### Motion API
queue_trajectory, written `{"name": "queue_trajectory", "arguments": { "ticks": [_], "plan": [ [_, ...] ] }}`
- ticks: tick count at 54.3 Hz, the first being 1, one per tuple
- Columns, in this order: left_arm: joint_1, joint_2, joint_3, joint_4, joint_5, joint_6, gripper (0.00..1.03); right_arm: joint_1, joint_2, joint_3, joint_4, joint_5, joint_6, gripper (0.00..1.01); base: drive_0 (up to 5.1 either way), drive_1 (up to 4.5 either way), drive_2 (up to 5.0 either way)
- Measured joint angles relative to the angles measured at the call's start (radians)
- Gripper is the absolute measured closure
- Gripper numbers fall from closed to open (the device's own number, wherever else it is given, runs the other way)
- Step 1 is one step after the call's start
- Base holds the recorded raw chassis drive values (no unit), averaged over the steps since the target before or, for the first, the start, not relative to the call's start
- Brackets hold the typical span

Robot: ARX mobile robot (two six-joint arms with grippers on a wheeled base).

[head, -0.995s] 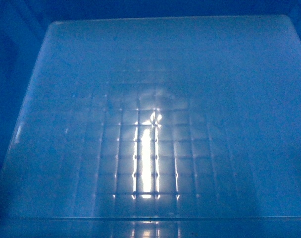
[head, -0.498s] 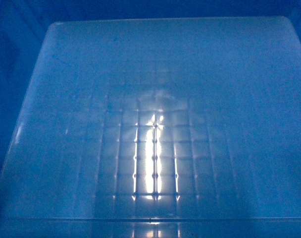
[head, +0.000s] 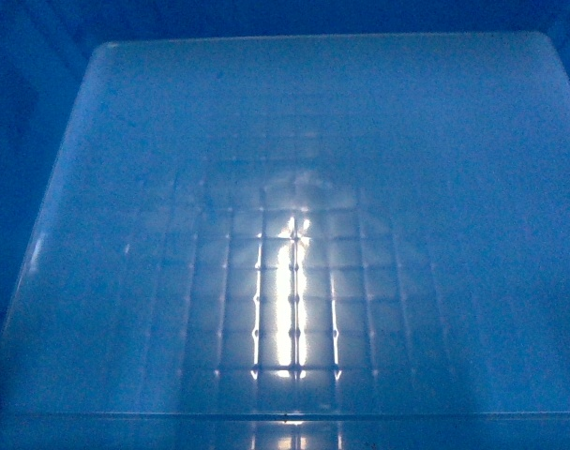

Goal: Place box next to blue box on left shelf

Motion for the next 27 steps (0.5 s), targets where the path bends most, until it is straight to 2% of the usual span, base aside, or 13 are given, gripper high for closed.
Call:
{"name": "queue_trajectory", "arguments": {
  "ticks": [27],
  "plan": [
    [0.0, 0.0, 0.0, 0.001, 0.002, 0.0, 0.91, 0.0, -0.002, 0.0, -0.001, 0.0, 0.0, 0.81, 0.0, 0.0, 0.0]
  ]
}}
